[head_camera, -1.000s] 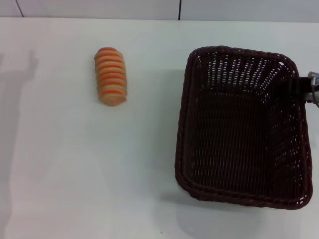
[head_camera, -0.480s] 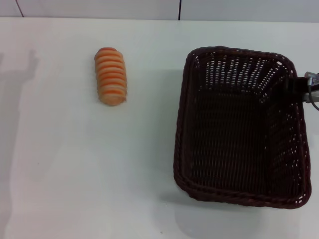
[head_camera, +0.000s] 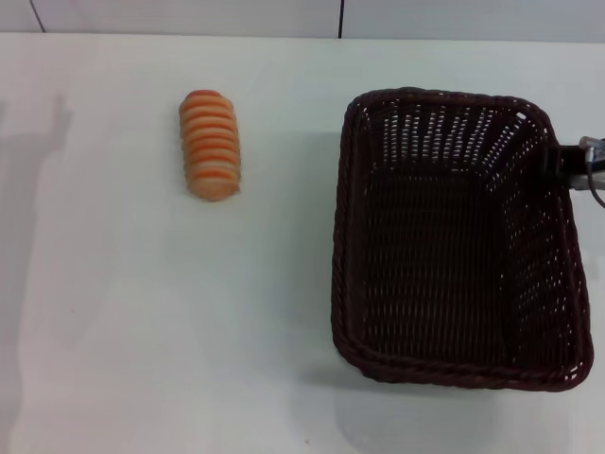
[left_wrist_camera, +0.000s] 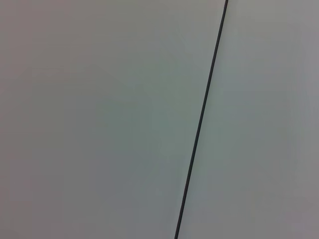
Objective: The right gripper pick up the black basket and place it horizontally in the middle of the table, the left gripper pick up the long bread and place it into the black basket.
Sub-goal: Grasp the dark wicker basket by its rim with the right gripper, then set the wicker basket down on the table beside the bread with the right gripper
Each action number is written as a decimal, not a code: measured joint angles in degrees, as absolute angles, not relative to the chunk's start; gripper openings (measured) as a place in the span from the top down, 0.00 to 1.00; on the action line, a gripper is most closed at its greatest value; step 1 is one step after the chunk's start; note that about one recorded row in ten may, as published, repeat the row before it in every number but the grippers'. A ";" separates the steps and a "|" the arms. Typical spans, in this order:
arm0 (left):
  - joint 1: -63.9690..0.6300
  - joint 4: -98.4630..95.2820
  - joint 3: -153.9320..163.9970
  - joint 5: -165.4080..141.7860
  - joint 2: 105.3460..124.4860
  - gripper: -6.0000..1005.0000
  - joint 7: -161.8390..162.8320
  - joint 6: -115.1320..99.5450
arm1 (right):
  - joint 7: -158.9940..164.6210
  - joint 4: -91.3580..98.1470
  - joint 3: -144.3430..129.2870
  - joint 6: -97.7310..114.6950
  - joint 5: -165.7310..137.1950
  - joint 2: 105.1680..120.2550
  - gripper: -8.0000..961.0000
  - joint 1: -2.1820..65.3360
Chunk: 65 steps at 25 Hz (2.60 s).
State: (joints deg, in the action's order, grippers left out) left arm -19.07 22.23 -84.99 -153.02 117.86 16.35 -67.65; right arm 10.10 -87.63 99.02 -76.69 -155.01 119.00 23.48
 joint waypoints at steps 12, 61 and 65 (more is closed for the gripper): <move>-18.99 22.28 -84.62 -153.01 117.88 0.16 16.01 -67.52 | -2.71 -85.53 99.91 -70.00 -152.20 118.83 0.79 25.08; -18.19 28.27 -88.11 -151.69 118.47 0.16 9.32 -59.41 | -34.53 -74.70 117.00 -101.87 -120.63 109.18 0.80 54.22; -17.85 28.32 -88.39 -151.65 118.47 0.16 9.49 -59.57 | -35.30 -73.39 112.92 -102.06 -121.25 109.28 0.80 56.58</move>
State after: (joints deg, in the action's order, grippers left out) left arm -17.85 28.32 -88.39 -151.65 118.47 9.49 -59.57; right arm -35.30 -73.39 112.92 -102.06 -121.25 109.28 56.58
